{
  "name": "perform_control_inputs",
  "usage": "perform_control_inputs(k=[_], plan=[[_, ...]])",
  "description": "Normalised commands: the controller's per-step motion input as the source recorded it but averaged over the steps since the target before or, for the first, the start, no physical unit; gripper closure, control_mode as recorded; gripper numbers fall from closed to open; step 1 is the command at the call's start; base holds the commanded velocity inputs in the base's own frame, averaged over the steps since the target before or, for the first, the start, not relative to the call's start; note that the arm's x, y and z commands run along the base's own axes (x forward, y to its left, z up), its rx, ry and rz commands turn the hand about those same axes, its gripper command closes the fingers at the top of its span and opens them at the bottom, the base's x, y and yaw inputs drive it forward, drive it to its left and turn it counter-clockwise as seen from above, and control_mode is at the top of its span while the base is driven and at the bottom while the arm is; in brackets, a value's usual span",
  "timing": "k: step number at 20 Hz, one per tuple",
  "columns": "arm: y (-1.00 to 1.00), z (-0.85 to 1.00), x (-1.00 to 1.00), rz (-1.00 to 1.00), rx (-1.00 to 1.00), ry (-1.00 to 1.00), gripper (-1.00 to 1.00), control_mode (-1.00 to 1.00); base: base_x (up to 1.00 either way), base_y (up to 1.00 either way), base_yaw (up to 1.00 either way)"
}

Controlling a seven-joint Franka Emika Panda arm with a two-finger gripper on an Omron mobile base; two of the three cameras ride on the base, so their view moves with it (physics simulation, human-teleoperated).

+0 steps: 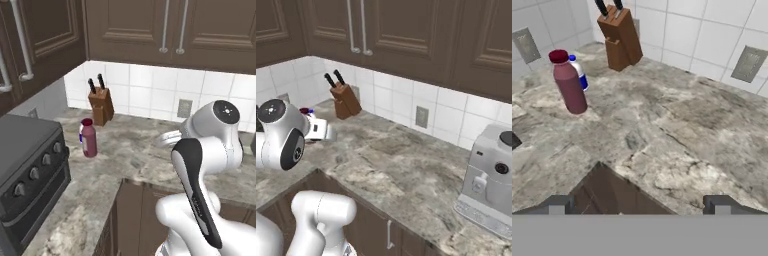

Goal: Place the drinks on the dining counter in a tight cluster.

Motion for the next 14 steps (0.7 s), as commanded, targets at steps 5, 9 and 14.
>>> perform_control_inputs(k=[5,9,14], plan=[[0.00,0.00,0.00,0.00,0.00,0.00,-1.00,1.00,0.61,0.85,-0.16],[0.00,0.00,0.00,0.00,0.00,0.00,-1.00,1.00,0.75,0.55,0.06],[0.00,0.00,0.00,0.00,0.00,0.00,-1.00,1.00,0.73,0.00,0.39]])
